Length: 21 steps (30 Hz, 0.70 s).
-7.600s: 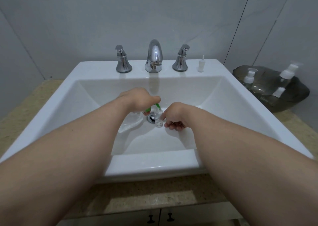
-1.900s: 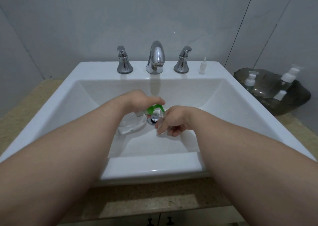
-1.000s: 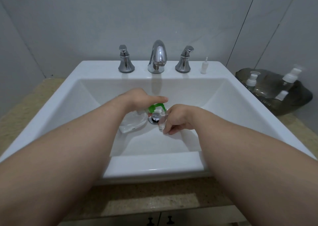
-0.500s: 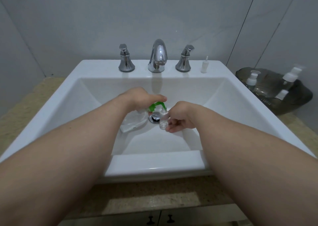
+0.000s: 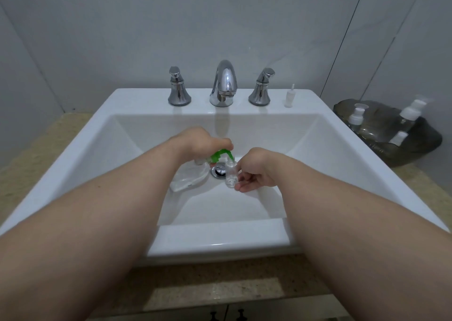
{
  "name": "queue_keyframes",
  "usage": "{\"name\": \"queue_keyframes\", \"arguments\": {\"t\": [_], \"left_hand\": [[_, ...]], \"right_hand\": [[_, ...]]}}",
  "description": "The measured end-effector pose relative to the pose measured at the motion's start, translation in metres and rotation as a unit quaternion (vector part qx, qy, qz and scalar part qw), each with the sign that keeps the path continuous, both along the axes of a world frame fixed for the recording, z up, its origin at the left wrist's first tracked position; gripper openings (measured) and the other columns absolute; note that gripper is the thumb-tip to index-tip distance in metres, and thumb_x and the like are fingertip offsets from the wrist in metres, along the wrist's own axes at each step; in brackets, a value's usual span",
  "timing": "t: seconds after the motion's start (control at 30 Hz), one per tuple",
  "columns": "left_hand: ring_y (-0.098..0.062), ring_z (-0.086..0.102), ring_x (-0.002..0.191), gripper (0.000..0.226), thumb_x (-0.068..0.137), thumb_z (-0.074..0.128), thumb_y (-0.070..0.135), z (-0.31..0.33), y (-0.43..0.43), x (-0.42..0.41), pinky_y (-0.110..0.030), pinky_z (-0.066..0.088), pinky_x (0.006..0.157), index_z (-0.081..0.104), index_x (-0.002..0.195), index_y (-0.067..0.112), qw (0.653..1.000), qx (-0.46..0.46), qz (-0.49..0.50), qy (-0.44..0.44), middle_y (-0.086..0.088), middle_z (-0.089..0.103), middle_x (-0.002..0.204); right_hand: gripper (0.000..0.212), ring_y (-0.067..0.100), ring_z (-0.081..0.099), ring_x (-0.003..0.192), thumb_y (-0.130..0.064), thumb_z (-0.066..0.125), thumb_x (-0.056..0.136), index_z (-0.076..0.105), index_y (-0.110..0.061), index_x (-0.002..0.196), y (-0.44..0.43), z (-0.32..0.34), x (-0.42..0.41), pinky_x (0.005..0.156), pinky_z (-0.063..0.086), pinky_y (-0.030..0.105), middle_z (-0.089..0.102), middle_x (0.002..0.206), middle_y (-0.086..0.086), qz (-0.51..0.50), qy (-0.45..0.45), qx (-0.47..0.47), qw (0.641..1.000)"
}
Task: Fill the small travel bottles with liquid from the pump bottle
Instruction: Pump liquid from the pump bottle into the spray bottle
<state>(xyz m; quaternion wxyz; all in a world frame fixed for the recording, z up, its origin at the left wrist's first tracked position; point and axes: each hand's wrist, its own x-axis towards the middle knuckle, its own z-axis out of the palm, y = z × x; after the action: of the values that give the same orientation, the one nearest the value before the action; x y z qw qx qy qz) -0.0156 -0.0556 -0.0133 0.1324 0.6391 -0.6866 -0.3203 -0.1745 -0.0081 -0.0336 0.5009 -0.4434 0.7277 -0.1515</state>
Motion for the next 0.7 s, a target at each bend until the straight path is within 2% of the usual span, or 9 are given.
{"name": "queue_keyframes", "arguments": {"t": [0.23,0.4,0.57,0.63,0.7], "left_hand": [[-0.027,0.055,0.066,0.051,0.073,0.074,0.062,0.000,-0.001,0.000,-0.032,0.041,0.066,0.067,0.071,0.011,1.000,-0.006,0.006,0.003,-0.006,0.064,0.070],[-0.026,0.060,0.071,0.073,0.067,0.074,0.082,-0.003,-0.003,0.004,-0.033,0.044,0.070,0.072,0.080,0.010,1.000,0.001,0.011,0.005,-0.006,0.066,0.076],[-0.027,0.062,0.073,0.079,0.062,0.071,0.088,-0.007,-0.006,0.005,-0.035,0.047,0.073,0.074,0.081,0.011,1.000,-0.001,0.008,0.003,-0.006,0.069,0.078],[-0.027,0.063,0.074,0.079,0.060,0.071,0.088,-0.008,-0.007,0.004,-0.036,0.049,0.076,0.073,0.079,0.012,1.000,-0.004,0.011,-0.001,-0.006,0.070,0.077],[-0.027,0.063,0.074,0.078,0.061,0.071,0.088,-0.007,-0.007,0.004,-0.036,0.049,0.076,0.073,0.079,0.012,1.000,-0.003,0.011,-0.003,-0.007,0.069,0.077]], "right_hand": [[0.045,0.023,0.064,0.061,0.012,0.020,0.095,0.062,-0.004,0.098,0.000,0.001,0.000,0.078,0.059,0.036,0.056,0.076,0.014,0.004,0.001,-0.003,1.000],[0.044,0.024,0.063,0.064,0.011,0.018,0.094,0.061,-0.003,0.096,0.004,0.003,0.003,0.077,0.058,0.036,0.052,0.077,0.013,0.012,-0.001,-0.014,1.000],[0.035,0.024,0.062,0.066,0.014,0.026,0.094,0.059,0.001,0.090,0.008,0.008,0.004,0.081,0.057,0.037,0.051,0.079,0.013,0.021,-0.009,-0.009,1.000],[0.028,0.024,0.061,0.066,0.012,0.034,0.096,0.060,0.004,0.101,0.009,0.010,0.003,0.082,0.056,0.037,0.050,0.079,0.013,0.022,-0.016,-0.007,1.000],[0.029,0.023,0.060,0.066,0.010,0.039,0.097,0.059,0.006,0.118,0.009,0.010,0.003,0.082,0.056,0.037,0.050,0.078,0.012,0.024,-0.020,-0.006,0.999]]}}
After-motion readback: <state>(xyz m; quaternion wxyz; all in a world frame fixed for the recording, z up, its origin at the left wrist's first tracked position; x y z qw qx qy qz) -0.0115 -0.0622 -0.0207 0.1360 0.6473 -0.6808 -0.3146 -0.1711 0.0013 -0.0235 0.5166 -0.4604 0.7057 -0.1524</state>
